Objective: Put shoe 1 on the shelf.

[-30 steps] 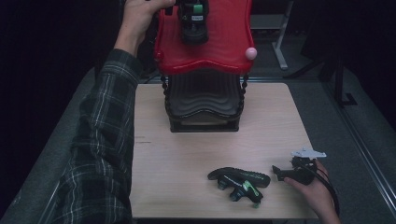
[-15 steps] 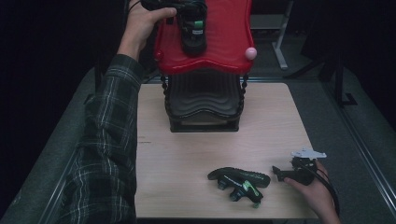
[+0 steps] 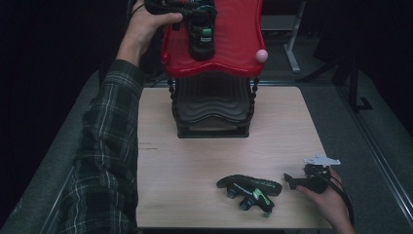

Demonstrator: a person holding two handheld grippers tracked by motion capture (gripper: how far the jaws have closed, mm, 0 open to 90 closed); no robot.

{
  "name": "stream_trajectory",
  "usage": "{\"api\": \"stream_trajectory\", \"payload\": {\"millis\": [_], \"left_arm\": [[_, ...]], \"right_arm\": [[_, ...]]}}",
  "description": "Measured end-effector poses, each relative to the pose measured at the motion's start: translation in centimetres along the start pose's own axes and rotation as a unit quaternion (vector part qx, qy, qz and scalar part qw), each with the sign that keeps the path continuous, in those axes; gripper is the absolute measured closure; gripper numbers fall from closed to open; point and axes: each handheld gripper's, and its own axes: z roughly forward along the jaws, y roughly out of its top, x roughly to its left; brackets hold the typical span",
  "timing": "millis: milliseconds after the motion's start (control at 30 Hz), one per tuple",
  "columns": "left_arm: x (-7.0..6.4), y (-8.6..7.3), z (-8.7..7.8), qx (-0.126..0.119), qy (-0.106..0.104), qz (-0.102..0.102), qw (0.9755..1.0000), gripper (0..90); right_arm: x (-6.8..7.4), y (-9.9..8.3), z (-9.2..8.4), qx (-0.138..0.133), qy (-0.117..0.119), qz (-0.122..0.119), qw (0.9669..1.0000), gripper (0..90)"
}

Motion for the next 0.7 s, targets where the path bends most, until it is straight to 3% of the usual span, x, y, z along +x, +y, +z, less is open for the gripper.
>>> {"api": "stream_trajectory", "payload": {"millis": [267,700], "left_arm": [[-1.5,-0.7,-3.0,-0.003,0.003,-0.001,1.0,23.5],[-5.8,-4.4,-7.1,0.018,0.015,0.01,0.9997,22.4]], "right_arm": [[0.0,0.0,0.0,0.0,-0.001,0.0,1.0,1.3],[0.1,0.0,0.0,0.0,0.0,0.001,1.0,1.4]]}}
